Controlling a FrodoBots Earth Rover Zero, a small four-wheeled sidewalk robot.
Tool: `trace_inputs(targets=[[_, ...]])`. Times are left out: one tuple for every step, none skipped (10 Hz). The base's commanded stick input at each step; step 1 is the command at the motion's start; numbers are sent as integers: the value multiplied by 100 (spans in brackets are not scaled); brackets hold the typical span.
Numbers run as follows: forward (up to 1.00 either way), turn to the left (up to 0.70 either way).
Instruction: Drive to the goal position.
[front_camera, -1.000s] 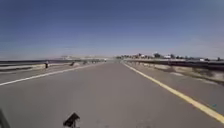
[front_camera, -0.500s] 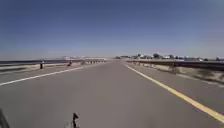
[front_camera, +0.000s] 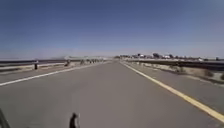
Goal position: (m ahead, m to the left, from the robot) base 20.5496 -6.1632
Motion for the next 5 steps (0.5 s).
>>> trace_inputs(targets=[[100, 0], [100, 0], [100, 0], [100, 0], [100, 0]])
